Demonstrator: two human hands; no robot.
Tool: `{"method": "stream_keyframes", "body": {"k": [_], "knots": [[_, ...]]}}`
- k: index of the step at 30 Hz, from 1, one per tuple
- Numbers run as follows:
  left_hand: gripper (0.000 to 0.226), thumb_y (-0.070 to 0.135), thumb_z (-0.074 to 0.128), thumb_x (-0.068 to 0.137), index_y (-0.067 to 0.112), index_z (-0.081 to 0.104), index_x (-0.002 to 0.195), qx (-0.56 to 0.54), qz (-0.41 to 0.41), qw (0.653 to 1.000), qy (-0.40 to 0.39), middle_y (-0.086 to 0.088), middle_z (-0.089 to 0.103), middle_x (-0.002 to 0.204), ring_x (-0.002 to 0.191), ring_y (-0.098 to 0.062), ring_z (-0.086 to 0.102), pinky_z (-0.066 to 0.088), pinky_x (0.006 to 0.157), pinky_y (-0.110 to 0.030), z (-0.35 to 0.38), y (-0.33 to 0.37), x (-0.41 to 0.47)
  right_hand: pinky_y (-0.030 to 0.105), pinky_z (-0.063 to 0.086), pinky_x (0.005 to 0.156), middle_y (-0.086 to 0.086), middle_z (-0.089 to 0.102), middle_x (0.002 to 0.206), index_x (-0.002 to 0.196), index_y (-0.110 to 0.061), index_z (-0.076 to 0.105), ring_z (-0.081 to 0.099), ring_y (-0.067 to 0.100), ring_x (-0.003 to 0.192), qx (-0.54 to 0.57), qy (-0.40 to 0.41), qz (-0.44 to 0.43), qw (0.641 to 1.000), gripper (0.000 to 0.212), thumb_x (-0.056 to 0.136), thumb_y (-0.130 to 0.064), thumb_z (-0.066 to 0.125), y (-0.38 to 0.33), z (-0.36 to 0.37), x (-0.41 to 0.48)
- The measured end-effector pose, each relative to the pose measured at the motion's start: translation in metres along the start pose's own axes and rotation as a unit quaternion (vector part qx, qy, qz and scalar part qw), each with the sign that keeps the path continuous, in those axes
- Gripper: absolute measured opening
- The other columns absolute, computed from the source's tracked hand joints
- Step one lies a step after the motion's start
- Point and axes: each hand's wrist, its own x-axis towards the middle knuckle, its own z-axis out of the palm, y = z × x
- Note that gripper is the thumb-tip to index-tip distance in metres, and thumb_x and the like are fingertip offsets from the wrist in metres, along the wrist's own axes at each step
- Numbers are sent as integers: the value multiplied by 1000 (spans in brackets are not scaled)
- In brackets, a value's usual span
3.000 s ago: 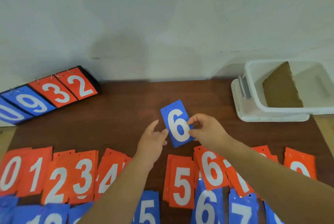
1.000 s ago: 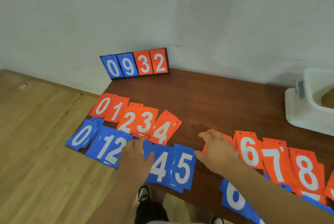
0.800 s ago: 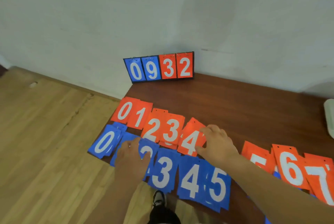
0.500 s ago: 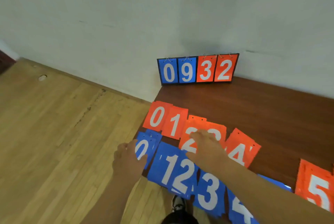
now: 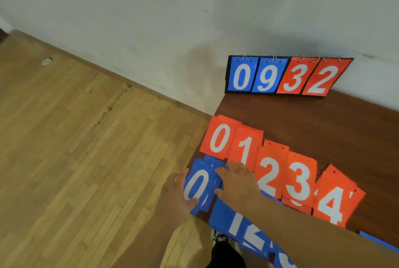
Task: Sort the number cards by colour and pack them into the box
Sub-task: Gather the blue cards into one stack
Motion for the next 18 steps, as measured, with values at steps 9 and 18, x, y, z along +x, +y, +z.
{"method": "stream_keyframes", "body": {"k": [9,18], "knots": [[82,30,73,90,40,24,155,-94,-7,996,-10,20,35,153,140,-2,35,32,110,-20,-1,-6,10,43,19,119,4,22,158,156,-30,25,23,27,145,10,0,-10,1000,70,96,-54,52,-15,15,10],[73,24,70,93,38,30,153,-44,7,998,49,22,41,148,138,-4,40,35,110,-21,-3,-3,3,37,23,121,3,19,165,156,-25,27,24,24,149,45,-8,-37,998,65,99,-42,54,-28,15,17]]}}
